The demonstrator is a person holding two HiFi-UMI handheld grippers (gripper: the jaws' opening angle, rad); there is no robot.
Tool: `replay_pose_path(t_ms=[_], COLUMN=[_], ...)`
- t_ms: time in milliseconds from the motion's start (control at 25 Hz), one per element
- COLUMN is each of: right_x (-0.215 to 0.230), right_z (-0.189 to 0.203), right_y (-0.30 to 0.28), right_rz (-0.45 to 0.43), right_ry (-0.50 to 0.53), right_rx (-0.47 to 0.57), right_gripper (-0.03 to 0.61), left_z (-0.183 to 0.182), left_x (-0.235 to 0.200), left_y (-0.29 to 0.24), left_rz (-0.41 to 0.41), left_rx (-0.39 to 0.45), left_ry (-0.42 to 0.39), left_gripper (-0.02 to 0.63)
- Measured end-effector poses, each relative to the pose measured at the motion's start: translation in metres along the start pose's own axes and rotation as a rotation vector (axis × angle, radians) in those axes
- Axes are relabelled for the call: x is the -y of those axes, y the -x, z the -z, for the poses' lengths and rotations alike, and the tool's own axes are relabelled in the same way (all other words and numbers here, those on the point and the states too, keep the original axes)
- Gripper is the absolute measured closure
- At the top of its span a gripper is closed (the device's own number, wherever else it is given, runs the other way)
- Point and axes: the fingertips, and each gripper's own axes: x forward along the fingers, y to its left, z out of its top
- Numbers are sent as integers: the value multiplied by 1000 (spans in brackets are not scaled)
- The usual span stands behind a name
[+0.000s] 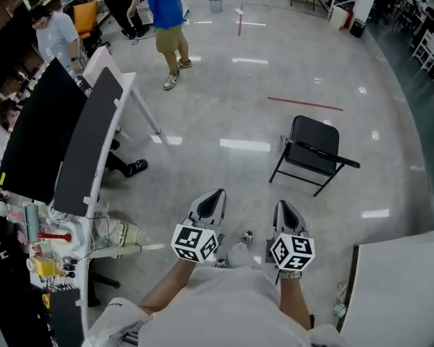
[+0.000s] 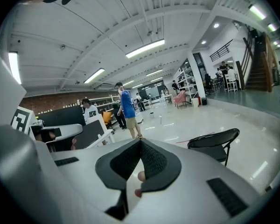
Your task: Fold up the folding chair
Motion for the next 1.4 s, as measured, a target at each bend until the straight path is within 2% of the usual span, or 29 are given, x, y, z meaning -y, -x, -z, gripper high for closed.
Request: replay_pose_path(t_ms=[280,520,880,1080,1400], right_x=[34,62,70,81,99], right_z=[-39,-54,-68,-72,-106], right_y=[-43,-62,-94,-122,-180], right_rz=[-17,-17,-24,21,106], right_ry=[-2,-3,1,-10,-32], right_rx=[30,38,24,13,18], right_gripper=[574,574,574,574,574], left_z=[-25,-31,-37,-37,-65], left_x=[-2,6,-14,-33,-65], left_y=[-57,-91,-119,-152,-232], left_rz=[-19,-26,-51,-20,72], left_rx=[18,44,40,25,8], left_ry=[-35,-46,-30,-18,-7], left_gripper=[601,601,601,601,601])
